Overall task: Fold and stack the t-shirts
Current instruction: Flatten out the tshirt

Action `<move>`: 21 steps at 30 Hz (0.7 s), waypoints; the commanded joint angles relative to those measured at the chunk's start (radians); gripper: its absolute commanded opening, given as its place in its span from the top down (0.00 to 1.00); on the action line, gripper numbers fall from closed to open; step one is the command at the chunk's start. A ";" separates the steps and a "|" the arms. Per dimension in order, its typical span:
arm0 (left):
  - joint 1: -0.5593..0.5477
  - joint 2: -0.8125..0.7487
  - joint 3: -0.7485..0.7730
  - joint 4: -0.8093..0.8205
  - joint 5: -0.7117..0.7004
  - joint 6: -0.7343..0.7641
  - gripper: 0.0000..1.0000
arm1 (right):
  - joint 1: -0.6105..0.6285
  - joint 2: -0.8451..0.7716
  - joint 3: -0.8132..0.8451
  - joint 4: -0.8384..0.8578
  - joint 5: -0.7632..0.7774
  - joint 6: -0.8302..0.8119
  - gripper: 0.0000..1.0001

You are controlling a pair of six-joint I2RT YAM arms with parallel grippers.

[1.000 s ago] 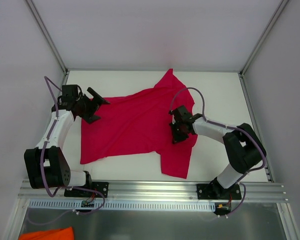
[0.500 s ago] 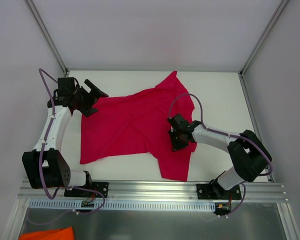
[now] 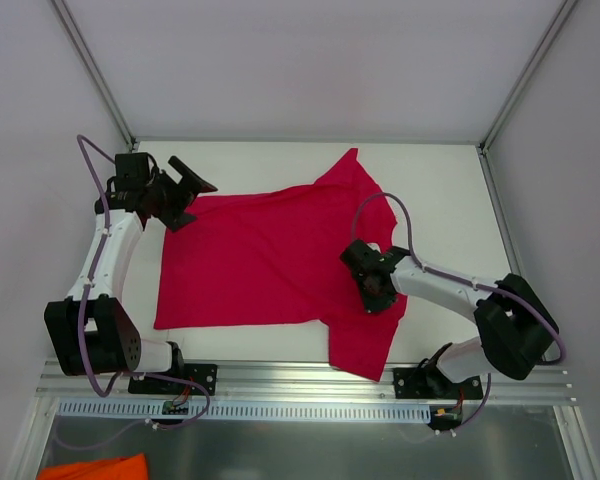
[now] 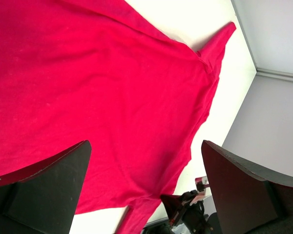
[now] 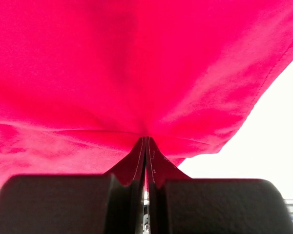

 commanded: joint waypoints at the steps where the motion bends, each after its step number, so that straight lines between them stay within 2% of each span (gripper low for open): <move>1: 0.000 0.026 0.013 0.029 0.043 0.010 0.01 | 0.003 -0.047 0.021 0.012 0.041 -0.005 0.99; 3: 0.000 0.042 0.002 0.038 0.048 0.015 0.01 | 0.002 -0.056 0.038 0.061 0.056 -0.037 0.99; 6: 0.000 0.072 -0.030 0.079 0.045 0.015 0.01 | 0.003 -0.053 0.135 0.061 0.146 -0.088 0.99; 7: 0.000 0.085 -0.036 0.091 0.038 0.013 0.01 | 0.003 -0.055 0.167 0.058 0.206 -0.100 0.96; 8: 0.002 0.100 -0.035 0.098 0.029 0.015 0.01 | 0.000 -0.055 0.231 0.051 0.237 -0.113 0.73; 9: 0.002 0.123 -0.030 0.102 0.014 0.013 0.01 | -0.001 -0.056 0.268 0.044 0.255 -0.140 0.61; 11: 0.000 0.206 0.000 0.108 -0.021 0.015 0.01 | -0.009 -0.053 0.372 0.028 0.283 -0.168 0.52; 16: 0.000 0.361 0.144 0.076 -0.150 0.001 0.01 | -0.026 -0.079 0.578 -0.130 0.268 -0.188 0.52; 21: 0.000 0.509 0.356 -0.049 -0.336 0.009 0.09 | -0.038 -0.254 0.667 -0.238 0.251 -0.177 0.49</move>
